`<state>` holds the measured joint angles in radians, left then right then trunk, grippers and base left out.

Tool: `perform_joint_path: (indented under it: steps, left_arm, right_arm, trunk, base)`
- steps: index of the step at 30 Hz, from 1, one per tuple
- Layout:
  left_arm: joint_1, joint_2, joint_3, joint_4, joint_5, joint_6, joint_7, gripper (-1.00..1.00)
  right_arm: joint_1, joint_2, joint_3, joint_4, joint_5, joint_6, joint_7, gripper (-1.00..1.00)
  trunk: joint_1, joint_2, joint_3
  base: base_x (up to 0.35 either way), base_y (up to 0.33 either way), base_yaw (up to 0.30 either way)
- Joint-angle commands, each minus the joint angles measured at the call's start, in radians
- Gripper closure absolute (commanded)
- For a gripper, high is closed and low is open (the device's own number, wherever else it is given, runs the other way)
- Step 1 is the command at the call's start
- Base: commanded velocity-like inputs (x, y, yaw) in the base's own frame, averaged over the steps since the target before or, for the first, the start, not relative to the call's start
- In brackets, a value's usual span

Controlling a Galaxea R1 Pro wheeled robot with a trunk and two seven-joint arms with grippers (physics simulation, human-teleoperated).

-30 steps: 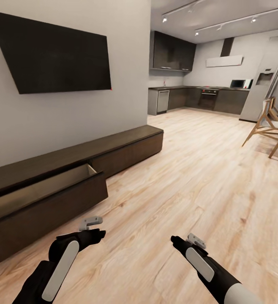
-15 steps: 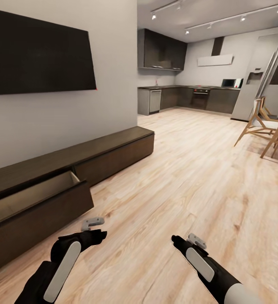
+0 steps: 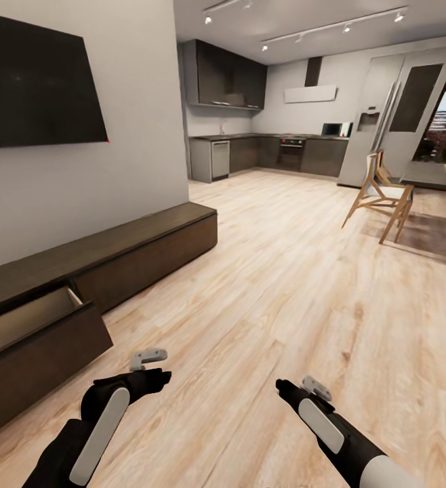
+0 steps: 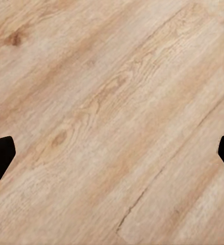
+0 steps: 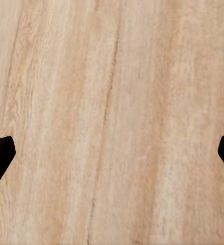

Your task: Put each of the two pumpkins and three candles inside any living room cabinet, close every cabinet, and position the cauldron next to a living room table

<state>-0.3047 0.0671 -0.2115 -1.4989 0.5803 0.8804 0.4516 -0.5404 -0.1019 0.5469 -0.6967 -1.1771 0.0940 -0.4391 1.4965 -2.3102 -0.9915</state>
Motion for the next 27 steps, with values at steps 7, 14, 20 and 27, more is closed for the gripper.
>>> perform_joint_path:
  steps: [7, 14, 20, 27]
  left_arm:
    - [0.0, 0.004, -0.001, -0.001, 0.011, 0.002, 0.009, -1.0]
    - [-0.001, 0.005, 0.0, -0.001, 0.012, 0.002, 0.009, -1.0]
    - [-0.001, 0.005, -0.001, -0.001, 0.012, 0.002, 0.009, -1.0]
    - [0.0, 0.005, 0.0, -0.001, 0.012, 0.002, 0.009, -1.0]
  right_arm:
    - [-0.001, -0.001, 0.005, 0.014, -0.003, 0.003, -0.006, -1.0]
    - [-0.001, 0.0, 0.004, 0.02, -0.003, 0.003, -0.006, -1.0]
    - [-0.001, 0.001, 0.004, 0.021, -0.003, 0.002, -0.006, -1.0]
    - [-0.001, 0.002, 0.004, 0.022, -0.003, -0.009, -0.007, -1.0]
  trunk:
    - [0.0, 0.0, -0.007]
    - [0.0, 0.0, -0.013]
    - [0.0, 0.0, -0.019]
    - [0.0, 0.0, -0.025]
  base:
    - [0.001, -0.004, -0.239]
    - [0.0, 0.0, -0.24]
    - [0.0, 0.0, -0.24]
    - [0.0, 0.0, -0.24]
